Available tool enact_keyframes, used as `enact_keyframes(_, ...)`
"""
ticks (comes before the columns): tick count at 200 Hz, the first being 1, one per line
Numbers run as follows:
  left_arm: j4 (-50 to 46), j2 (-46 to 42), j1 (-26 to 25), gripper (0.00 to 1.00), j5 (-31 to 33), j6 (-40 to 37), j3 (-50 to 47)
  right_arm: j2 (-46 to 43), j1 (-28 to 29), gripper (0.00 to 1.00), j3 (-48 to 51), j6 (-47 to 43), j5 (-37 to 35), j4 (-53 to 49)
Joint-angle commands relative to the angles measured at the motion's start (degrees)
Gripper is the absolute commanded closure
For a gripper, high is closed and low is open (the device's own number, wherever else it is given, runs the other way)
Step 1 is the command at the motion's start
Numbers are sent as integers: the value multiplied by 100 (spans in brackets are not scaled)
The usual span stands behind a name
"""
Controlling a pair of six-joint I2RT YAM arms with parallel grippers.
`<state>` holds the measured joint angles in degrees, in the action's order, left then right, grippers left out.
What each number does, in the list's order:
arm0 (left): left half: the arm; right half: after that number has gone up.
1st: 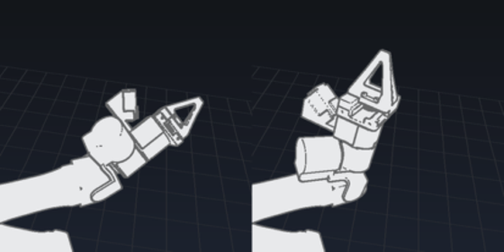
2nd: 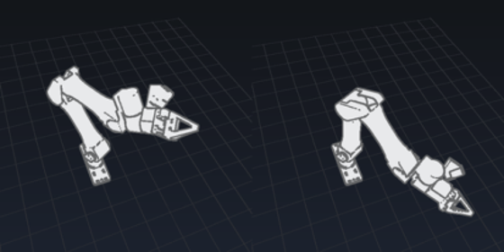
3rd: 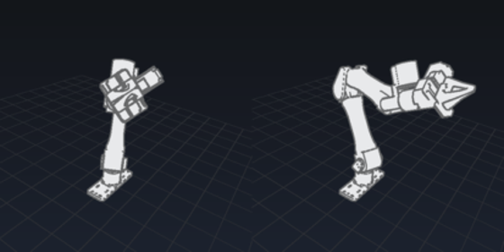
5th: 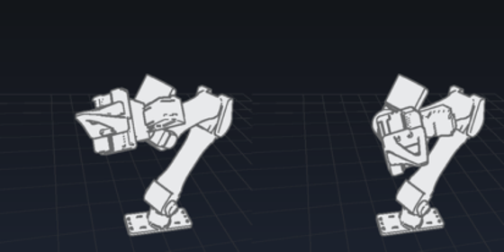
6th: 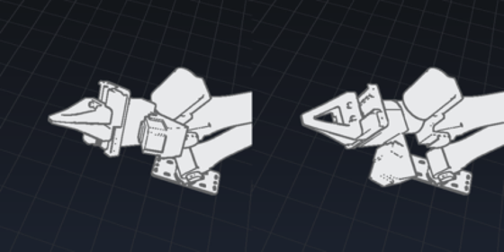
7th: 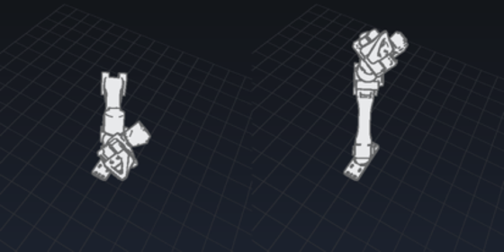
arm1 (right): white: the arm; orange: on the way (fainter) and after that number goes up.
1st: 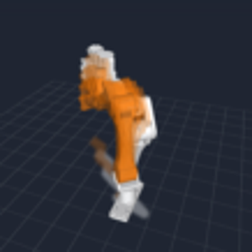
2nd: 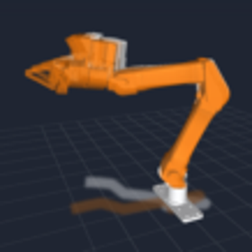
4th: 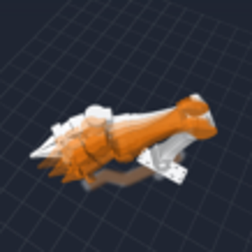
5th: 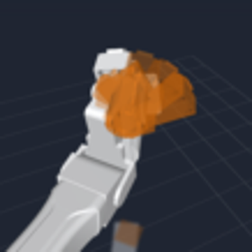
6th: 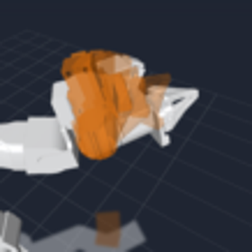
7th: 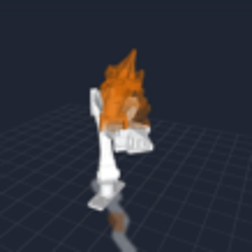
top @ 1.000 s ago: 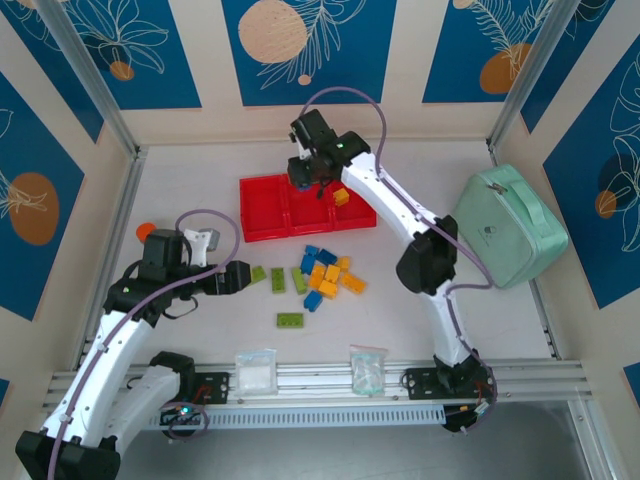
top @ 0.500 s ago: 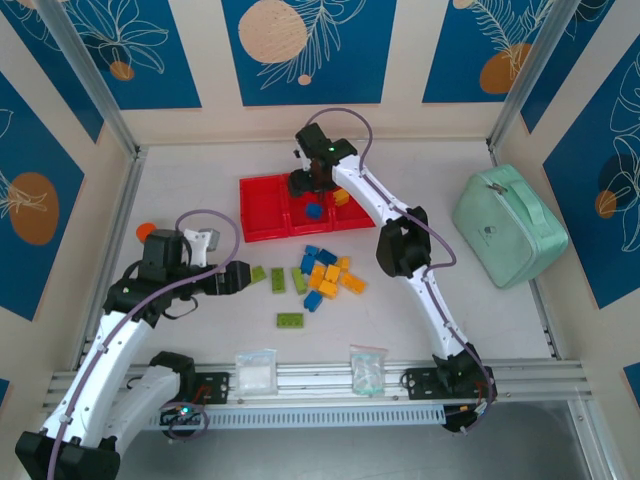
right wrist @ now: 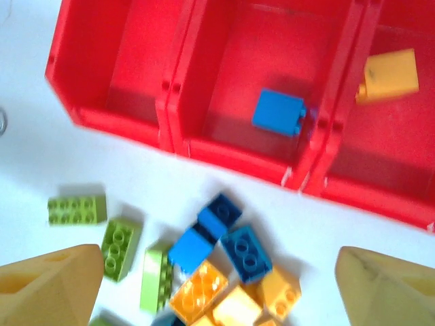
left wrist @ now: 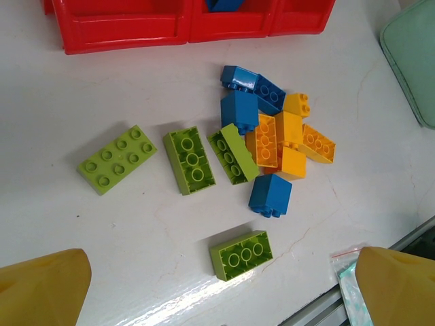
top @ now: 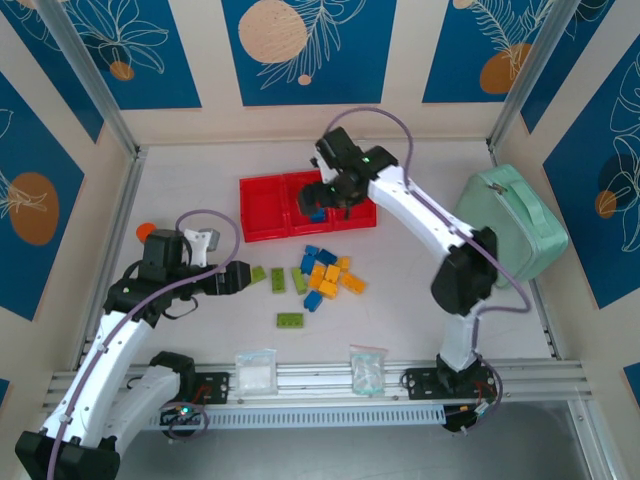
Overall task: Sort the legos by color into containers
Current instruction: Place the lego in the container, then pick up the lego from the bottom-center of the table.
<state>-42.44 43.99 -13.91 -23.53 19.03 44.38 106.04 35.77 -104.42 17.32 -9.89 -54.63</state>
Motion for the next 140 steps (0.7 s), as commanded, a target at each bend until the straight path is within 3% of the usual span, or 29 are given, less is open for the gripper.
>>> enact_keyframes(1,-15,-29,-74,1,8,-49,18,-798,37,12,1295,-398,626,470)
enact_keyframes(31,-6,-22,-77,1,2,-48,18,-1794,385,11,2889,-1706,135,891)
enact_keyframes(45,-6,-14,-77,1,6,-48,18,-2113,423,12,3598,-2592,522,1053)
enact_keyframes(67,-17,-14,-77,0,22,-48,18,-2337,489,10,4419,-3638,545,1284)
enact_keyframes(100,-26,-35,-78,1,48,-48,25,-2086,191,9,4711,-3695,726,1514)
enact_keyframes(140,-44,-47,-88,1,59,-48,27,-1112,195,13,4414,-3659,557,1572)
